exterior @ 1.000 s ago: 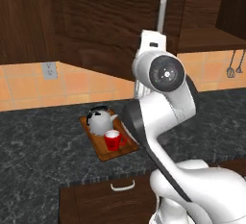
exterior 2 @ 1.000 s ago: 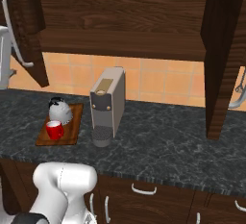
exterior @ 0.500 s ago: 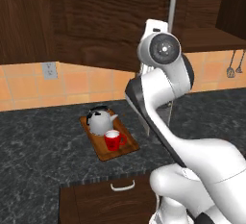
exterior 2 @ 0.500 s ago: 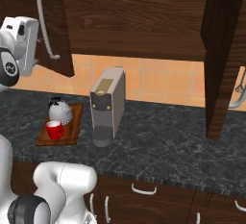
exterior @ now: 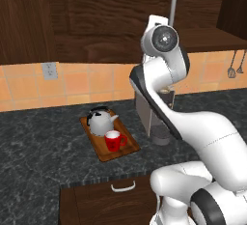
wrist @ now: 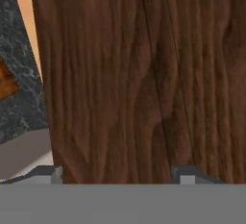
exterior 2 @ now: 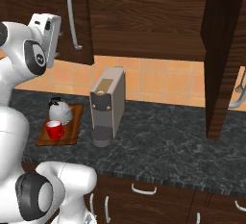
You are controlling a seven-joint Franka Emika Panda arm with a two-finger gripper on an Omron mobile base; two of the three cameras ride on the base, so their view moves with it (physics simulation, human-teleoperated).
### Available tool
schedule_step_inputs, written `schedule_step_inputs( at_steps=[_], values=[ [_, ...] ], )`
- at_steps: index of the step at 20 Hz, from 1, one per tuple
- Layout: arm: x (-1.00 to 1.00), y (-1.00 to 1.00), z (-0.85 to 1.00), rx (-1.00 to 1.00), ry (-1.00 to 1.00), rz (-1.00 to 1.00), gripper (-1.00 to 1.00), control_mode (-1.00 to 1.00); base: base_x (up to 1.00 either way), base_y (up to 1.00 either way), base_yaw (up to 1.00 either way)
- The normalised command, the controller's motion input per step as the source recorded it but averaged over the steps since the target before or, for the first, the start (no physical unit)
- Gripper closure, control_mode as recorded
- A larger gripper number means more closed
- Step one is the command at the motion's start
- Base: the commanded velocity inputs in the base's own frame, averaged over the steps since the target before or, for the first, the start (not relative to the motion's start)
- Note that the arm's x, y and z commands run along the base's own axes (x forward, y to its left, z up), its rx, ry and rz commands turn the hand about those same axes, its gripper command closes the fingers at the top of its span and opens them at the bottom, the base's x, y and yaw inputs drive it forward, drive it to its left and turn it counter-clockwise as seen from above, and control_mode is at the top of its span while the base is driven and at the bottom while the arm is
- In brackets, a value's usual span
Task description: Pick the kettle from the counter and place it on the tray. Then pick the mug from the cabinet and place it on the tray. Then close the cabinet doors.
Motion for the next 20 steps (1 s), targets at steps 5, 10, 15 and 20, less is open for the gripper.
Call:
schedule_step_inputs(
  at_steps=[5,10,15,20],
  values=[
    [0.89,0.0,-0.19,0.01,0.07,0.06,-1.0,-1.0,0.0,0.0,0.0],
    [0.5,0.0,-0.05,0.01,0.0,0.12,-1.0,-1.0,0.0,0.0,0.0],
    [0.5,0.02,-0.19,0.0,0.01,0.11,-1.0,-1.0,0.0,0.0,0.0],
    [-0.33,0.05,-0.01,-0.03,0.0,0.29,-1.0,-1.0,0.0,0.0,0.0]
  ],
)
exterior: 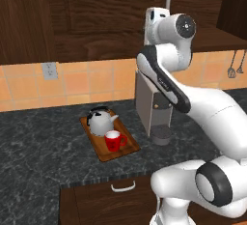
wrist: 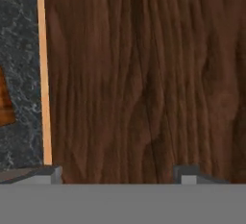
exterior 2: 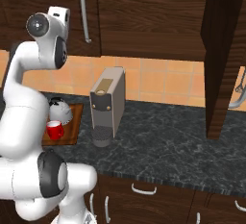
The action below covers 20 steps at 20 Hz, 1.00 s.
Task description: Pick the kettle from the counter and place it on the tray. Then pick the mug from the cabinet and place it on the tray. Then close the cabinet doors.
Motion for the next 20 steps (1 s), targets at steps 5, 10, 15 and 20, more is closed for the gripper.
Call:
schedule_step_inputs(
  at_steps=[5,10,15,20],
  values=[
    [-0.67,0.04,0.0,-0.12,0.0,0.3,-1.0,-1.0,0.0,0.0,0.0],
    [-0.86,0.05,0.03,-0.14,-0.07,0.17,-1.0,-1.0,0.0,0.0,0.0],
    [-0.73,0.0,0.03,-0.17,-0.06,0.04,-1.0,-1.0,0.0,0.0,0.0],
    [-0.48,-0.09,0.01,-0.17,0.0,-0.06,-1.0,-1.0,0.0,0.0,0.0]
  ],
)
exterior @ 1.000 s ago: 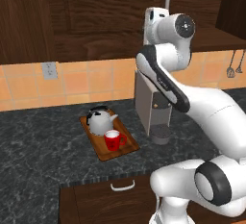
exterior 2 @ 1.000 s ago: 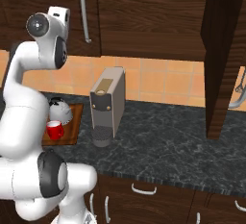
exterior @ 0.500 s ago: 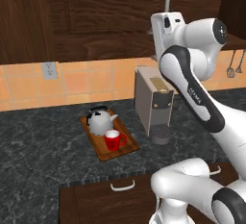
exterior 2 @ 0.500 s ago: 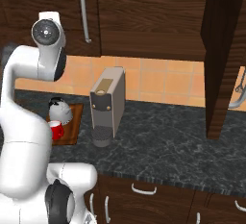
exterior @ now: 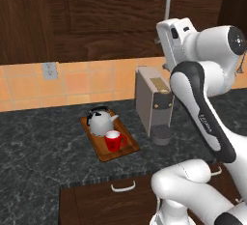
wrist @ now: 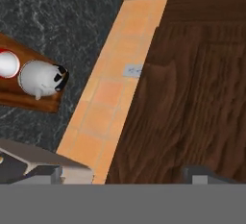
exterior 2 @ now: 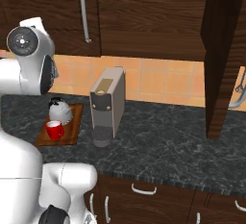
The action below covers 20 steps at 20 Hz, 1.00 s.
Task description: Pick the kettle from the counter and place it on the tray. Then pick the mug from the cabinet and place it on the tray. Then close the cabinet doors.
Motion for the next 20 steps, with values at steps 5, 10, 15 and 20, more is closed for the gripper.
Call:
schedule_step_inputs(
  at_steps=[5,10,15,20],
  values=[
    [-0.32,-0.22,0.0,-0.14,0.0,-0.07,-1.0,-1.0,0.0,0.0,0.0],
    [-0.17,-0.37,0.0,-0.16,0.0,-0.17,-1.0,-1.0,0.0,0.0,0.0],
    [-0.06,-0.51,0.0,-0.09,0.0,-0.26,-1.0,-1.0,0.0,0.0,0.0],
    [-0.19,-0.72,0.0,0.02,-0.2,-0.22,-1.0,-1.0,0.0,0.0,0.0]
  ],
)
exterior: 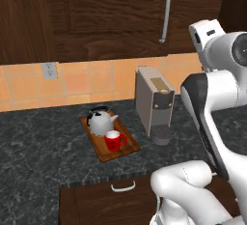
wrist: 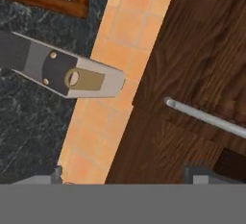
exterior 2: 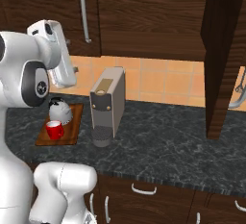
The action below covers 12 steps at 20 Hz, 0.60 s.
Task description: Pick the kettle from the counter and place it on the tray. Then pick the mug from the cabinet and place it on the tray. Then close the cabinet doors.
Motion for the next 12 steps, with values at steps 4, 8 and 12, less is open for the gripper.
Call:
schedule_step_inputs(
  at_steps=[4,8,12],
  values=[
    [-0.3,-0.82,0.0,0.08,-0.09,-0.25,-1.0,-1.0,0.0,0.0,0.0],
    [-0.37,-0.79,-0.09,0.09,-0.02,-0.32,-1.0,-1.0,0.0,0.0,0.0],
    [-0.48,-0.63,-0.13,0.01,-0.03,-0.39,-1.0,-1.0,0.0,0.0,0.0]
  ],
)
